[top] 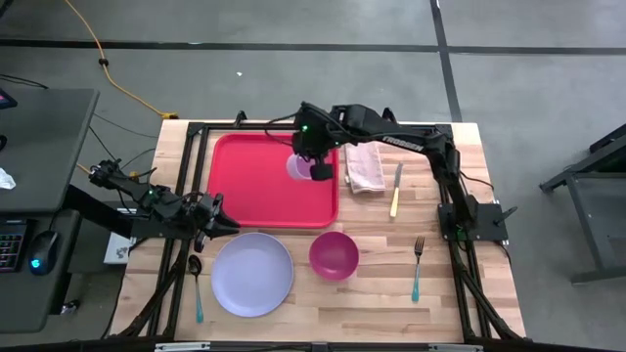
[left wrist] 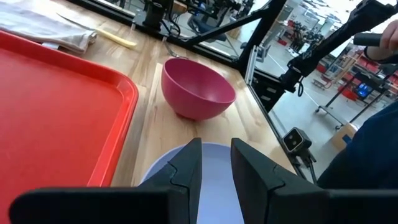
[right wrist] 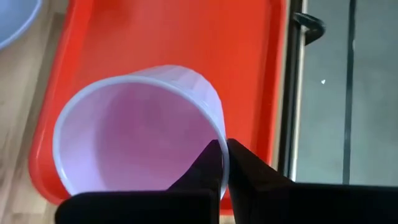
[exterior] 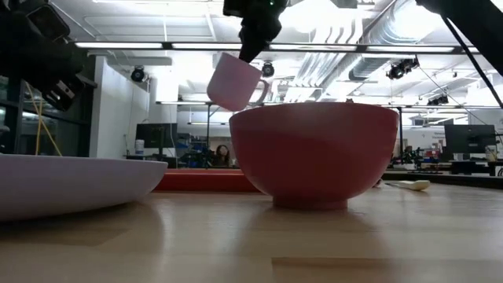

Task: Set up tray
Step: Put the pink mug on the top left of the red serving tray

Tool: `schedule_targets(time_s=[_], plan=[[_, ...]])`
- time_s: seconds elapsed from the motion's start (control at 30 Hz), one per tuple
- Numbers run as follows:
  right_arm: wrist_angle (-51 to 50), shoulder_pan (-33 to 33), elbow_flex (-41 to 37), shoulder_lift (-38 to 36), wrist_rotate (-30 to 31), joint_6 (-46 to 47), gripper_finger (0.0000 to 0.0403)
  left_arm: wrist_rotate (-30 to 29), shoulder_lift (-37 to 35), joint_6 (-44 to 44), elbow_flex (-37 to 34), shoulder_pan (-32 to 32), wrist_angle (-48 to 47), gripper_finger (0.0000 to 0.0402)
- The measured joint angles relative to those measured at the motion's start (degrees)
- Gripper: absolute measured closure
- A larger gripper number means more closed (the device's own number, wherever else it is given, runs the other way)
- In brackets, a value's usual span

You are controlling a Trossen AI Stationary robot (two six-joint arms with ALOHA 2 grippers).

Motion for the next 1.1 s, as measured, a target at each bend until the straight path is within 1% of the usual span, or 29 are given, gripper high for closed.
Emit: schedule_targets(time_s=[0.07, 0.3, 0.43, 0.53, 0.73, 0.8, 0.87, 1.03, 1.1], plan=[[1.53, -0.37, 0.07, -0.10, -0.31, 0.00, 0.0403, -0.02, 0.00, -0.02, 0.02, 0.00, -0.12, 0.0284], [2.34, -0.70, 0.07, -0.10, -1.72, 0.00, 0.0403, -0.08, 0.00, -1.36, 0.04, 0.00, -0.27, 0.0284], [2.54, -0.66, 0.07, -0.10, -2.78, 0.05, 0.0403, -1.76, 0.00, -0.75, -0.17, 0.00, 1.79, 0.0284], [2.91, -0.65, 0.07, -0.10, -3.16, 0.15, 0.0403, -7.80, 0.02, 1.55, -0.22, 0.00, 5.57, 0.0284], [4.50, -0.55, 0.07, -0.10, -3.20, 1.35, 0.0403, -25.32, 0.02, 3.12, -0.20, 0.00, 15.83, 0.0284], [4.93, -0.55, 0.07, -0.10, -3.20, 1.70, 0.0403, -29.59, 0.02, 3.08, -0.18, 0.01, 19.32, 0.0284], [5.84, -0.55, 0.07, -0.10, -3.20, 3.05, 0.0403, -31.45, 0.02, 3.04, -0.17, 0.02, 22.65, 0.0284], [9.44, -0.54, 0.07, -0.10, -3.26, 6.81, 0.0403, -31.32, 0.02, 2.45, -0.13, 0.00, 29.08, 0.0284], [11.16, -0.52, -0.04, -0.10, -3.34, 8.96, 0.0403, -31.35, 0.02, 0.12, -0.09, 0.00, 30.40, 0.0284]])
